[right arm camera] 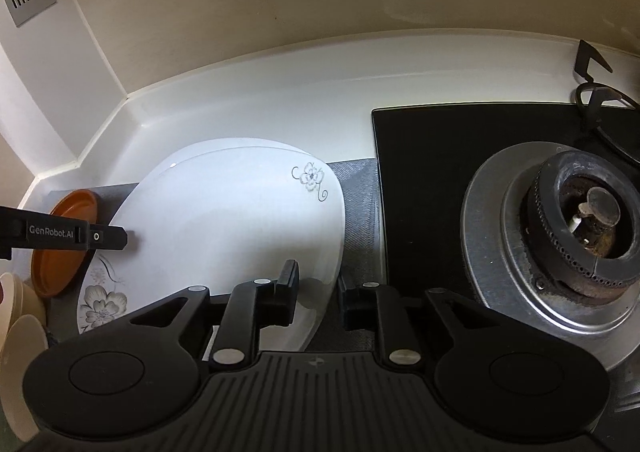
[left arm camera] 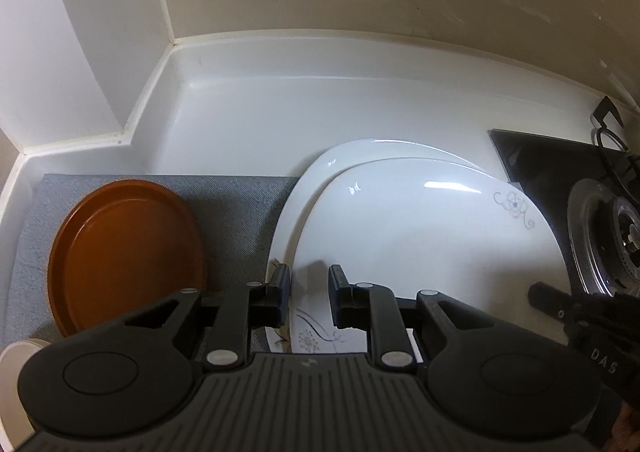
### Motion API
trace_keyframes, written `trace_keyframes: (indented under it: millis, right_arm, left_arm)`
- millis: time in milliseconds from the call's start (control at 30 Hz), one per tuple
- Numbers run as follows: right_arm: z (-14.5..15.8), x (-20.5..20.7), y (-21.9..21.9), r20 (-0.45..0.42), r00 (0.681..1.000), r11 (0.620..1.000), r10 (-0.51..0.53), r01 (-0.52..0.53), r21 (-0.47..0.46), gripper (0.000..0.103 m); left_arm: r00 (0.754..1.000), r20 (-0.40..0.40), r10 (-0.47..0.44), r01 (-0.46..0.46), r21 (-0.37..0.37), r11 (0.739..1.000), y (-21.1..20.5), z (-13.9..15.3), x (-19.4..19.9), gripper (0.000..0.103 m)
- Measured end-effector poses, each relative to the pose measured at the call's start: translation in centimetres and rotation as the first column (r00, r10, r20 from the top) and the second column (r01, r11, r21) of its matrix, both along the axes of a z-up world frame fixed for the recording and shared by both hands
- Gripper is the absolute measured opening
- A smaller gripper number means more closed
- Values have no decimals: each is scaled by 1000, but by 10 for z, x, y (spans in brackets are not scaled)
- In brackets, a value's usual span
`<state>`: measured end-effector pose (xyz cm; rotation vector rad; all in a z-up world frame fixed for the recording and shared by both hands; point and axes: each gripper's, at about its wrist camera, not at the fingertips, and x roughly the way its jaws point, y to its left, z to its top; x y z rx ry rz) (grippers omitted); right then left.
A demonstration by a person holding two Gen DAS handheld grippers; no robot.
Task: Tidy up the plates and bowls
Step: 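Lower the white plate onto the other white plate and open both tools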
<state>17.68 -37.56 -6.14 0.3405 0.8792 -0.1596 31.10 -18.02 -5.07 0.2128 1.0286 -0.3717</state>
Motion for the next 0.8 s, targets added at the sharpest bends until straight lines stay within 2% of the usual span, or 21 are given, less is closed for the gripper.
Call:
trace_keyframes:
  millis: [167, 233, 300, 400, 533, 567, 633, 700, 800]
  right_arm:
    - [-4, -2, 12, 8, 1000, 1000, -14, 14, -15, 27]
    - [-6, -4, 20, 14, 1000, 999, 3, -3, -35, 35]
    - [-8, -4, 28, 10, 1000, 998, 27, -27, -50, 40]
    - [-7, -6, 28, 15, 1000, 999, 26, -25, -44, 43]
    - [9, -21, 22, 60, 998, 999, 13, -10, -49, 59]
    - [16, -27, 22, 76, 997, 999, 16, -12, -51, 61]
    - [30, -39, 23, 115, 993, 998, 36, -29, -60, 75]
    - [44, -50, 24, 160, 985, 995, 65, -52, -81, 85]
    - [61, -69, 30, 208, 973, 988, 99, -70, -140, 93]
  left_arm:
    - [1000, 30, -2, 2, -22, 1000, 1, 8, -4, 52]
    - [999, 50, -1, 3, -32, 999, 0, 12, -7, 75]
    - [997, 73, 3, 0, -44, 999, 0, 17, -9, 87]
    - [995, 96, 11, -5, -59, 998, 1, 24, -13, 89]
    - [986, 161, 44, -33, -72, 997, 5, 38, -26, 103]
    - [982, 182, 43, -30, -76, 997, 6, 42, -32, 103]
    - [979, 200, 29, -13, -81, 997, 5, 49, -43, 103]
    - [977, 214, 20, 0, -90, 996, 3, 56, -57, 103]
    - [974, 227, 13, 11, -105, 994, 2, 64, -78, 103]
